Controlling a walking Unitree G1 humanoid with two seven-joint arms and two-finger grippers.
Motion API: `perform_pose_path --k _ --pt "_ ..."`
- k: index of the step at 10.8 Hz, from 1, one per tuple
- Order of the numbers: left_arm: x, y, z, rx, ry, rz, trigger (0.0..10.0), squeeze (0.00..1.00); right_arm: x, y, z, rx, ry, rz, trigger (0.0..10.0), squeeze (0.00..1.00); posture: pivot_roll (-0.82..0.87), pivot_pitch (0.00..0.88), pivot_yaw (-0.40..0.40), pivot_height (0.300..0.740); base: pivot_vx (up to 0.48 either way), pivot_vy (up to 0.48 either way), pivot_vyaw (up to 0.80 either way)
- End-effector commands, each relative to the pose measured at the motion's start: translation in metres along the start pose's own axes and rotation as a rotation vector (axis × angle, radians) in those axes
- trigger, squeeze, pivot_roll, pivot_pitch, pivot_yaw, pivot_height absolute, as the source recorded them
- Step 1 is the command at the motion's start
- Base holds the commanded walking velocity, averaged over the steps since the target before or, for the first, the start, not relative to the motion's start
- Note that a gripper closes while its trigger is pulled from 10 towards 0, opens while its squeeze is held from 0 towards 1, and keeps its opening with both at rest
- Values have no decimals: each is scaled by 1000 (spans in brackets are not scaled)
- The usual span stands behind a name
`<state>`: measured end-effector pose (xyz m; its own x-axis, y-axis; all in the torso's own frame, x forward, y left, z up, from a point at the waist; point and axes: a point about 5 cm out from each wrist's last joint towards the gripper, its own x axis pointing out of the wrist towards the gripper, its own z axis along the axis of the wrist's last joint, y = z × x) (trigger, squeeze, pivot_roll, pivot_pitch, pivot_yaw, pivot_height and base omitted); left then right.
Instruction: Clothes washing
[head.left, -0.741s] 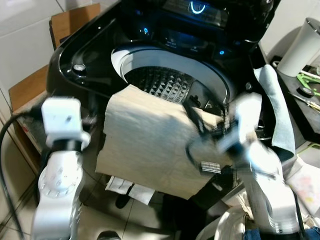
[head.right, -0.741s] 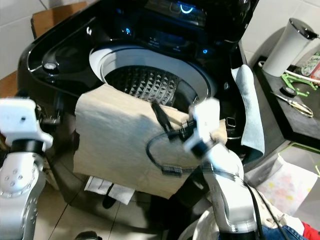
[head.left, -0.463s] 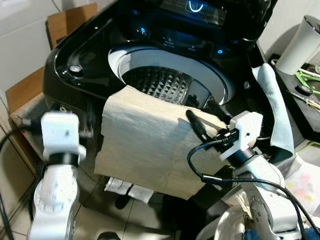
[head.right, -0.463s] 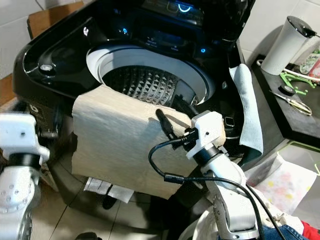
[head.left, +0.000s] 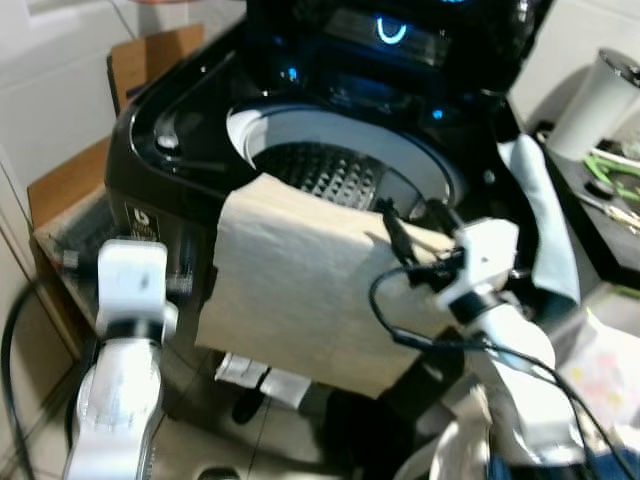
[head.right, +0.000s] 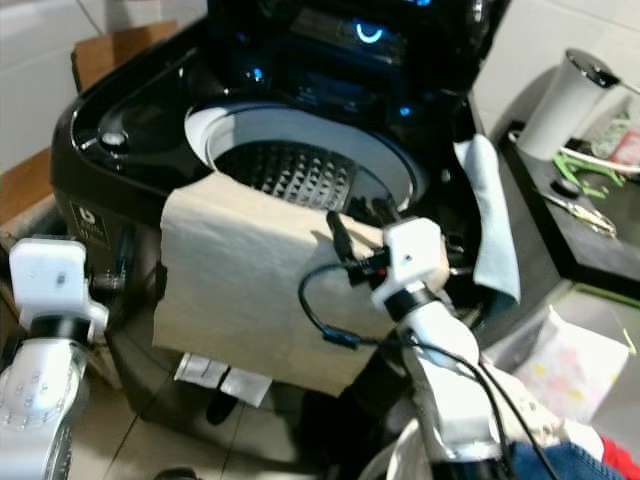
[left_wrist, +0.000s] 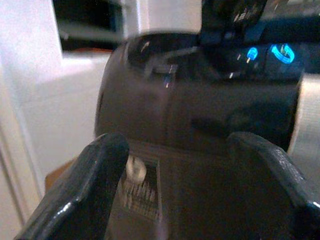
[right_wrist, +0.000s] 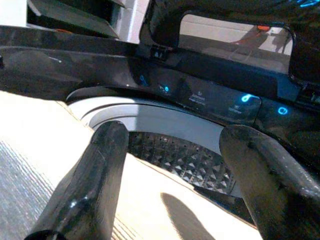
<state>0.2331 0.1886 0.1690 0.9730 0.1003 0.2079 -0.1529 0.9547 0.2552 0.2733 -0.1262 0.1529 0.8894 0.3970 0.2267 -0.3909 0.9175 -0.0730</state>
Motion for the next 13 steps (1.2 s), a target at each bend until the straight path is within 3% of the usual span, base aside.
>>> perform_pose_path --k 1,5,8,13 --pt "1 -5 -5 -13 28 -18 10000 0 4 -6 -1 -24 10 -17 10000 0 203 0 -137 740 0 0 0" --pt "7 -9 -9 -23 37 -14 10000 0 16 -3 -5 -43 9 -3 10000 0 210 0 -143 740 0 0 0" --pt "11 -13 -7 -25 25 -17 10000 0 21 0 -8 -68 13 13 10000 0 210 0 -145 740 0 0 -775" --pt "15 -17 -6 -25 18 -23 10000 0 25 -3 -7 -77 -8 1 10000 0 210 0 -144 740 0 0 0"
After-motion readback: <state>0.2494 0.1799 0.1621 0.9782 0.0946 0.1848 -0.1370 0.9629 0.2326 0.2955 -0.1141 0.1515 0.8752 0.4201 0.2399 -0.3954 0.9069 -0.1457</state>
